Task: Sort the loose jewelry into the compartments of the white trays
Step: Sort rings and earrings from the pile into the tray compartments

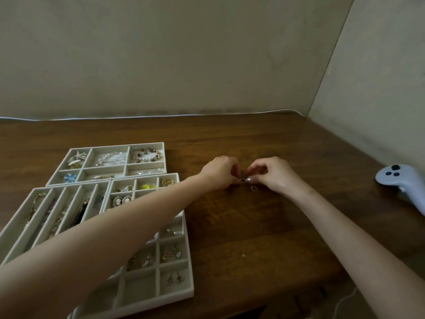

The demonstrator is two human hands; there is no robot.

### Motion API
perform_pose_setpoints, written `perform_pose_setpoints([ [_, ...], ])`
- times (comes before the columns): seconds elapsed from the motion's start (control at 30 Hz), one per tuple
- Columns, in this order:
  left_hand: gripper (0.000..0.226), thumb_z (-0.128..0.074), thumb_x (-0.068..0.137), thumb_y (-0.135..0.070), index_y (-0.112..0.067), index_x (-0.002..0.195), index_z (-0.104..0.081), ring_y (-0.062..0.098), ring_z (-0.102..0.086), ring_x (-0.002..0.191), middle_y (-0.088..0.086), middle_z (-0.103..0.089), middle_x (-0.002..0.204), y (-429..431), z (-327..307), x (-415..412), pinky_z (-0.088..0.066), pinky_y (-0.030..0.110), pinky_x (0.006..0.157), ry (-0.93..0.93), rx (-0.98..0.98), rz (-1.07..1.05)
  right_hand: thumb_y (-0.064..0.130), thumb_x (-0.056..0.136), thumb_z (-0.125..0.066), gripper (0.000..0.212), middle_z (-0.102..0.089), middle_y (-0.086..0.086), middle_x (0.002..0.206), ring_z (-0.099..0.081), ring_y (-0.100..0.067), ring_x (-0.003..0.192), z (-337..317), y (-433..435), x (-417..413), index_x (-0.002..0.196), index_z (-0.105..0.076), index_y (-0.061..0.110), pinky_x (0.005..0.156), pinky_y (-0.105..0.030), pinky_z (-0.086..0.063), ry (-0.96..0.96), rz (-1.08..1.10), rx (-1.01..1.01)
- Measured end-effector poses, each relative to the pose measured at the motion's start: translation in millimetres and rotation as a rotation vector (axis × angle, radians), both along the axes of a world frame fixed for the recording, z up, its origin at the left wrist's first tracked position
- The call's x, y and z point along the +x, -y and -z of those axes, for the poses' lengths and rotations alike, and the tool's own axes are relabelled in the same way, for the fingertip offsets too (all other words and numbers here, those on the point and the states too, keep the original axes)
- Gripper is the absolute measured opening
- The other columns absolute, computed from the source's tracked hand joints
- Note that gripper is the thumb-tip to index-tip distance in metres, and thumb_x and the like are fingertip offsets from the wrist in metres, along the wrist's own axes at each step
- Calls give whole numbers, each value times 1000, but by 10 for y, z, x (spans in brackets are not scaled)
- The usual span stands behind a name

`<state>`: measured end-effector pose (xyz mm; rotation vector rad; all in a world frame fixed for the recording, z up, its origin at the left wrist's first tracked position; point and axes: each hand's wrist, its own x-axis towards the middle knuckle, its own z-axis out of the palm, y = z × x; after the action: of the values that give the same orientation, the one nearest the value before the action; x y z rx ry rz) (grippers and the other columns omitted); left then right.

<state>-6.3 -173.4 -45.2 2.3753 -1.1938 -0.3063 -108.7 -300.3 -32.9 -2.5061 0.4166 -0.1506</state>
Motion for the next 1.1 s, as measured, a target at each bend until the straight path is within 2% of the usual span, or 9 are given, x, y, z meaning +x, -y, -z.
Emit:
perform_pose_setpoints([
  [0.07, 16, -66, 84, -18, -15, 98, -60, 17, -57, 96, 1, -59, 104, -21, 0, 6, -51, 32, 86, 1, 2, 8, 22, 82, -72, 19, -59, 8, 98, -54, -8, 93, 4, -20, 53, 101, -68, 25, 78, -24, -41, -31, -25, -3],
  [0.23, 13, -66, 83, -14, -18, 93, -60, 14, -58, 94, -2, -59, 98, -144, -16, 36, -51, 30, 84, -11, 20, 60, 20, 80, -73, 14, -59, 8, 94, -55, -9, 93, 17, -37, 87, 92, -66, 24, 78, -27, -44, -54, -43, -12],
  [0.37, 19, -68, 82, -21, -20, 97, -59, 13, -57, 94, -3, -57, 101, -187, -5, 35, -51, 29, 83, 34, 24, 69, 21, 79, -75, 12, -60, 8, 97, -51, -7, 97, 24, -36, 71, 88, -67, 23, 90, -32, -45, -77, -56, 11],
  [0.5, 26, -68, 82, -27, -19, 104, -58, 16, -55, 99, 1, -56, 109, -110, 0, -28, -51, 34, 86, 125, -30, 43, 21, 81, -73, 18, -59, 12, 94, -53, -1, 88, -17, 6, 4, 98, -67, 24, 76, -20, -43, -43, -65, 25],
  [0.57, 24, -66, 83, -27, -17, 104, -59, 17, -55, 101, 2, -58, 109, -57, -20, -60, -51, 36, 87, 138, -49, 45, 20, 80, -72, 17, -58, 15, 93, -51, 1, 87, -78, 107, -51, 94, -65, 28, 70, -16, -39, 3, -37, 32],
  [0.67, 26, -65, 84, -32, -17, 104, -59, 18, -55, 102, 1, -59, 109, 14, -50, -97, -50, 37, 88, 162, 5, 32, 20, 78, -74, 14, -61, 13, 97, -53, -4, 96, -90, 189, -119, 86, -67, 30, 82, -25, -42, -59, -45, 48],
  [0.83, 20, -66, 82, -35, -19, 92, -59, 19, -54, 101, 0, -59, 102, 159, -60, -131, -46, 40, 93, 148, 126, -36, 20, 77, -76, 19, -57, 14, 87, -52, -2, 83, 36, 107, -134, 85, -64, 31, 64, -20, -38, -76, -25, 61],
  [0.97, 14, -67, 83, -29, -19, 89, -59, 18, -57, 97, -3, -58, 91, 205, -60, -151, -48, 40, 92, 56, 154, -41, 20, 76, -77, 16, -56, 14, 82, -50, 0, 77, 41, 101, -128, 81, -64, 29, 59, -19, -35, -67, -12, 57],
  [1.1, 13, -66, 83, -29, -20, 88, -59, 18, -52, 100, -4, -55, 93, 174, -83, -192, -44, 38, 92, 126, 131, -7, 19, 77, -76, 16, -58, 11, 85, -52, -2, 78, 9, 92, -129, 83, -64, 28, 60, -19, -36, -105, -29, 55],
])
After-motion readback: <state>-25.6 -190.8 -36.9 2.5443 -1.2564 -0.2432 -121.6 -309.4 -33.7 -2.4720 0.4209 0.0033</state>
